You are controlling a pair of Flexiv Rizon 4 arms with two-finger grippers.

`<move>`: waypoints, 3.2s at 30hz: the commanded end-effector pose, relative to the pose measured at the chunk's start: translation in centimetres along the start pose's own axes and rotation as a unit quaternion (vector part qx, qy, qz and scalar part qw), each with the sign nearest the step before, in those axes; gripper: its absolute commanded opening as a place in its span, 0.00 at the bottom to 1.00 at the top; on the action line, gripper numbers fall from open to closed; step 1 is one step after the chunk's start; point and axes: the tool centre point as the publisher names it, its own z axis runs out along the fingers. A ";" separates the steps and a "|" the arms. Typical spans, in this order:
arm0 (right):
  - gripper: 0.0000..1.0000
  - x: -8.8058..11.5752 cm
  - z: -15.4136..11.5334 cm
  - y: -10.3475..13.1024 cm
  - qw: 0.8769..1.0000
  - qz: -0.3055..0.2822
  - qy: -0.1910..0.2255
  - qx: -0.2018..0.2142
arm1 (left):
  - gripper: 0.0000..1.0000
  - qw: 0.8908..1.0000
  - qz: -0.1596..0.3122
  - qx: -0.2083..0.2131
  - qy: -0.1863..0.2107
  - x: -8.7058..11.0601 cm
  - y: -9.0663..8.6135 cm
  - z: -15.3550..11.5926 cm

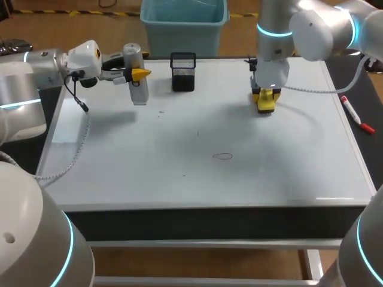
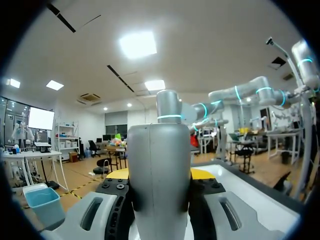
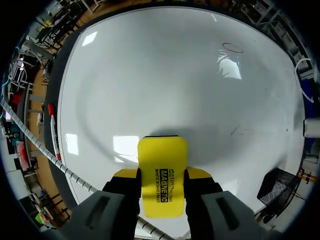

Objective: Pick up the inspection probe, press it on each red-marked spot on the whiteboard one by one, put down the probe, pick up the eraser, and wipe off all the red marks.

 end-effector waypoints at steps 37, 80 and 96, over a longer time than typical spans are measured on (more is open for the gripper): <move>0.00 6.2 -2.1 -3.0 0.999 0.022 -0.035 -0.008 | 0.00 1.000 0.000 -0.001 0.001 -0.1 -0.1 0.0; 0.00 6.2 -2.1 -3.0 0.999 0.022 -0.035 -0.008 | 0.00 0.997 -0.038 -0.025 0.063 16.0 4.0 23.6; 0.00 6.2 -2.1 -3.0 0.999 0.022 -0.035 -0.008 | 0.00 0.999 -0.024 0.000 0.044 18.8 5.3 23.0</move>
